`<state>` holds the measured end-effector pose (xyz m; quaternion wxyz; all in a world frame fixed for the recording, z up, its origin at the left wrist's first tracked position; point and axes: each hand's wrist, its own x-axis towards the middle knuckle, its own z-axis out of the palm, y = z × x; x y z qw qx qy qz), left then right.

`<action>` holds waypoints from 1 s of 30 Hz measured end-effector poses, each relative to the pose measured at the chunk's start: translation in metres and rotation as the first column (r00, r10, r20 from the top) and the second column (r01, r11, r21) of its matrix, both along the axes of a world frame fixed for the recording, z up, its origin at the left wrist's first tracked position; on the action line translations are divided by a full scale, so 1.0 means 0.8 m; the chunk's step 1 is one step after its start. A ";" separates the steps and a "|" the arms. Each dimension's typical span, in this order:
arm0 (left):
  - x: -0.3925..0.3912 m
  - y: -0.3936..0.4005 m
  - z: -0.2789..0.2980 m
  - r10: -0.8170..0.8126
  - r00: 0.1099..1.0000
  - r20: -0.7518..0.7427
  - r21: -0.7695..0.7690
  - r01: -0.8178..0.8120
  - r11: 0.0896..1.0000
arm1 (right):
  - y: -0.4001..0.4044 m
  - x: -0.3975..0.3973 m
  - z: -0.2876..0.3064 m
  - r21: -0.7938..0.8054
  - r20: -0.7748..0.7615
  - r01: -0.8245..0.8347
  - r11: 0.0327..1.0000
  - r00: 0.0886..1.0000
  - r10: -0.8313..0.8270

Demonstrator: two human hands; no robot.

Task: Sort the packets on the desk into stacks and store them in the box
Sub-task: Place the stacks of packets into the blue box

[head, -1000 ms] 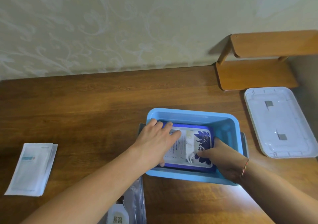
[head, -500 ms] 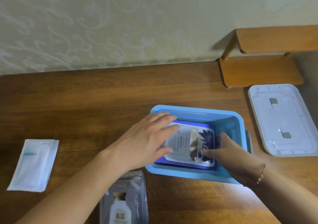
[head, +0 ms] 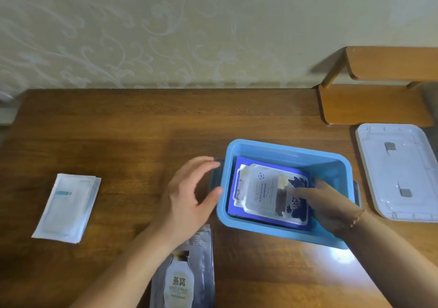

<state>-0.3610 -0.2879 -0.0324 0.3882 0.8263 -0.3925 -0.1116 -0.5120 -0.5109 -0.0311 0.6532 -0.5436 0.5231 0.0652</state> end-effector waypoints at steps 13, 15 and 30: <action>-0.026 -0.070 0.021 -0.488 0.699 0.522 0.462 0.249 0.851 | 0.017 -0.022 0.020 -0.381 -0.230 -0.473 0.795 0.881 0.414; -0.028 -0.088 0.027 -0.619 0.649 0.443 0.630 0.266 0.730 | 0.017 -0.028 0.028 -0.507 -0.323 -0.654 0.562 0.748 0.579; -0.031 -0.139 0.020 -0.768 0.638 0.060 0.978 0.117 0.173 | -0.001 -0.001 -0.012 -0.539 -0.646 -0.802 -0.257 0.198 0.737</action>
